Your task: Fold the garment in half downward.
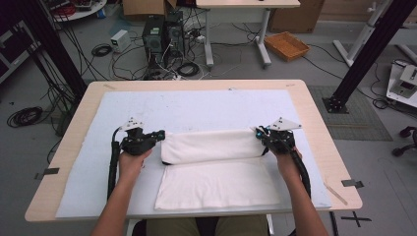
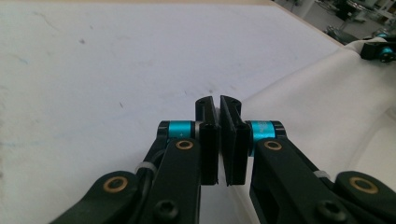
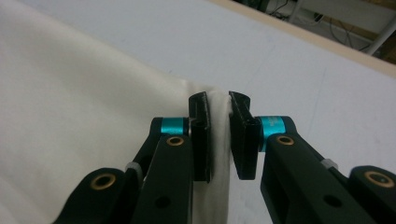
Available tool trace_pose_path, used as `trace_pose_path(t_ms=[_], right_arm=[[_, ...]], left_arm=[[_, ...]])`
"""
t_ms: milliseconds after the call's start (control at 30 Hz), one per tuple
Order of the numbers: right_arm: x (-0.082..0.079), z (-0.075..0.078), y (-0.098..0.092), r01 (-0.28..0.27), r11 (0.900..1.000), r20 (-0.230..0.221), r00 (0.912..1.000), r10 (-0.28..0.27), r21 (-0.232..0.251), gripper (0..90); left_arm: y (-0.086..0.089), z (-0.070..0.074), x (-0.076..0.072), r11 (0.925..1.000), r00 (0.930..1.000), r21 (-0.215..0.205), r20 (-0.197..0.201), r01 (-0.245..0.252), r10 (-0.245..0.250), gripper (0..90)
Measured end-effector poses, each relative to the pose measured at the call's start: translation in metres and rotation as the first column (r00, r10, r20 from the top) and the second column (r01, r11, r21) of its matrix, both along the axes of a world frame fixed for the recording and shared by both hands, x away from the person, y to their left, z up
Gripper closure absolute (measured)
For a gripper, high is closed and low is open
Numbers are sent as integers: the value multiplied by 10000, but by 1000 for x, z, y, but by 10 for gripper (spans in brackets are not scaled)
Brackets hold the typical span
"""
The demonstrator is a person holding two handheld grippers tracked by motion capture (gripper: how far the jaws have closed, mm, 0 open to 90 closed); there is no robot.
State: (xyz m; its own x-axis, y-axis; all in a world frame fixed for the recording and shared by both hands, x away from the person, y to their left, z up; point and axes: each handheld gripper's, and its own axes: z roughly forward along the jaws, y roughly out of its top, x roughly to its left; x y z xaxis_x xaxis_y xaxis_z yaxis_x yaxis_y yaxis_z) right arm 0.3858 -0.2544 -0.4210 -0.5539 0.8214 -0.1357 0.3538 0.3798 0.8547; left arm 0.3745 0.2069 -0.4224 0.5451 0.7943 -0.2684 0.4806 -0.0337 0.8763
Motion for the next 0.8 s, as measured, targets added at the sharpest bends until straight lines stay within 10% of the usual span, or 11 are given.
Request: trace_pose_path(t_ms=[167, 367, 533, 800], right_arm=[[7, 1, 6, 181, 9991, -140, 9997, -176, 375, 779], [-11, -3, -1, 729, 9963, -744, 9948, -694, 455, 361], [-32, 0, -17, 976, 9862, -586, 9942, -905, 1335, 256], [-33, -9, -28, 1091, 9822, -1071, 9899, -932, 1528, 479]], left_arm=[[-3, -2, 0, 9999, 9998, -118, -164, -62, 60, 745], [6, -10, -28, 9999, 9997, -158, -260, -27, 23, 480], [12, -20, -43, 9994, 9988, 309, -453, -181, 195, 459], [9, -25, -40, 9998, 9973, -184, -734, -117, 103, 474]])
